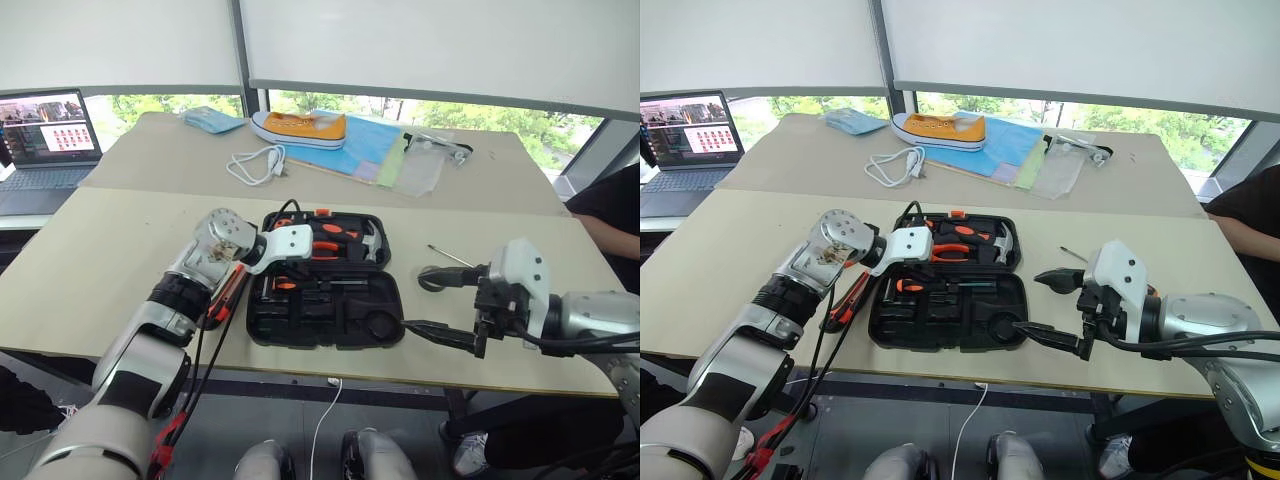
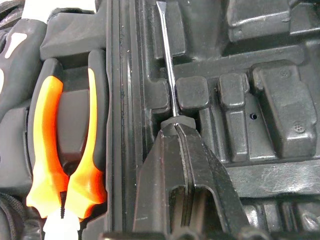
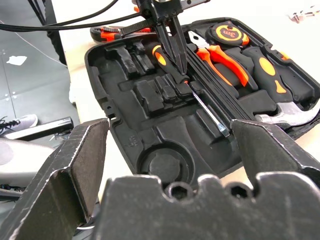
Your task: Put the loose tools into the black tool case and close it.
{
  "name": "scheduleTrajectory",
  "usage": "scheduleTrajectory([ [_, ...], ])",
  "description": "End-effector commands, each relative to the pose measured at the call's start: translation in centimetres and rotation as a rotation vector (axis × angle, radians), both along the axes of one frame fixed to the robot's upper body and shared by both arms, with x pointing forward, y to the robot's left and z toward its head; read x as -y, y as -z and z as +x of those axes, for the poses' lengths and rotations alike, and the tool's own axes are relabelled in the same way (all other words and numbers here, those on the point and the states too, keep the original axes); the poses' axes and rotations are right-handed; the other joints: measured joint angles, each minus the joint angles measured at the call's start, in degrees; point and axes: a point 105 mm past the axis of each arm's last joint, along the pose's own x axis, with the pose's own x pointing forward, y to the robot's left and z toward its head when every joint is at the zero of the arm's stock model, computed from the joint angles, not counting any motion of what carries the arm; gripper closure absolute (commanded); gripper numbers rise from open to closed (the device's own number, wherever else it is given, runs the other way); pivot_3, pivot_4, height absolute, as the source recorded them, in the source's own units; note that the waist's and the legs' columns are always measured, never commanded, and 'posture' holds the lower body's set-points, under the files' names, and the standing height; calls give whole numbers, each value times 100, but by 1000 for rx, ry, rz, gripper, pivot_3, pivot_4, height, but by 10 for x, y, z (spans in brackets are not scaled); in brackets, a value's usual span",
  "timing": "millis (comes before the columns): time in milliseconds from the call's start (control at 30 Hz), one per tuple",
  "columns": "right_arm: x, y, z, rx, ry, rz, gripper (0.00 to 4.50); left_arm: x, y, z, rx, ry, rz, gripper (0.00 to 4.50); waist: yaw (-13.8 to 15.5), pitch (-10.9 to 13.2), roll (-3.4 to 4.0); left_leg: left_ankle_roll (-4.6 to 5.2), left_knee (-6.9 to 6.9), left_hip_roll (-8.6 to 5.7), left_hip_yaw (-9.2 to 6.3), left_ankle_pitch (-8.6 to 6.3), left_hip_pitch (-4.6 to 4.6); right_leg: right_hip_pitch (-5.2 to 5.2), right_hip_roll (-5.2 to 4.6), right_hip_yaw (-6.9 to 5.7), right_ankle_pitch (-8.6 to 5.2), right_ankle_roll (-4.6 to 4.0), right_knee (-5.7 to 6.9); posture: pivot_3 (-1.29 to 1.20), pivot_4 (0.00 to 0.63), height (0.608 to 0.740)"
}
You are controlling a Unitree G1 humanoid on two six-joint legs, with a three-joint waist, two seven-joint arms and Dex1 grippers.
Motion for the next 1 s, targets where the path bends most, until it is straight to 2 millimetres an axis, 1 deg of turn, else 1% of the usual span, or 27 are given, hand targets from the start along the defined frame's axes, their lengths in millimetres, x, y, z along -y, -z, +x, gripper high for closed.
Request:
scheduleTrajectory([
  [33,37,-1,11,-7,131,-83,0,-3,-60,-14,19,74,-271,2917,1,1,-1,0,1,0,0,0,-6,-5,0,-1,0,0,0,0,150,718],
  [67,50,0,16,-15,172,-108,0,-6,-71,-21,28,91,-317,2655,-6,1,0,-1,1,1,-1,1,-8,-6,0,-4,0,-1,-2,0,150,718],
  [100,61,0,21,-21,205,-130,0,-7,-78,-26,26,102,-348,2201,-13,1,0,-1,2,1,-1,1,-8,-6,0,-4,-1,-1,-3,0,150,718],
  [133,76,2,30,-23,251,-175,0,-8,-84,-36,6,127,-368,1938,-17,1,0,-1,2,1,0,1,-7,-5,-1,-1,-1,-1,-4,0,150,718],
  [167,85,2,35,-23,277,-205,0,-8,-86,-43,-12,142,-376,1580,-31,1,1,-1,2,0,0,1,-6,-4,0,-1,-1,-1,-4,0,150,718],
  [200,98,4,45,-21,322,-247,0,-8,-89,-53,-35,172,-382,1260,-40,-1,3,-1,2,-1,1,1,-5,-5,-1,3,-1,0,-4,0,150,718],
  [267,115,5,60,-15,386,-303,0,-6,-91,-66,-63,207,-391,536,-60,0,4,-2,4,-2,2,1,2,0,0,6,-2,2,-2,0,150,718],
  [333,130,7,77,-7,439,-372,0,-3,-91,-74,-72,222,-396,51,-88,1,3,-11,4,-1,2,6,7,2,-1,8,-2,3,1,0,150,718],
  [400,139,15,92,-30,454,-436,0,0,-89,-81,-76,232,-386,51,-118,2,4,-16,4,-2,2,10,7,1,-1,12,-2,3,8,0,150,718],
  [533,148,27,114,-104,465,-498,0,1,-82,-91,-79,238,-356,51,-168,5,13,-26,3,1,3,16,13,0,0,25,-3,1,13,0,150,718],
  [633,154,36,124,-165,484,-520,0,0,-82,-96,-77,231,-355,51,-181,10,23,-33,2,8,4,20,12,-3,0,29,-5,-4,15,0,150,718],
  [700,154,40,129,-203,493,-495,0,-1,-84,-98,-73,224,-359,51,-173,12,25,-37,1,8,6,22,11,-6,1,28,-5,-6,16,0,150,718],
  [767,152,42,133,-231,503,-458,530,-3,-84,-98,-68,209,-358,0,-168,12,26,-37,2,8,8,22,11,-6,1,27,-6,-7,17,0,150,718],
  [800,152,43,133,-244,502,-446,710,-4,-84,-97,-64,203,-354,0,-167,11,27,-37,2,8,9,22,11,-6,1,28,-6,-7,17,0,150,718],
  [900,152,48,132,-282,501,-428,1823,-9,-79,-97,-61,191,-329,0,-154,11,29,-37,2,7,10,22,11,-6,0,27,-6,-7,18,0,150,718],
  [967,155,49,131,-295,510,-415,2441,-12,-78,-98,-71,186,-320,0,-150,11,29,-37,2,6,10,22,10,-6,0,26,-6,-7,18,0,150,718],
  [1000,156,50,131,-298,513,-413,2820,-14,-78,-97,-73,181,-315,0,-149,11,29,-37,2,6,10,22,10,-6,0,26,-6,-7,18,0,150,718],
])
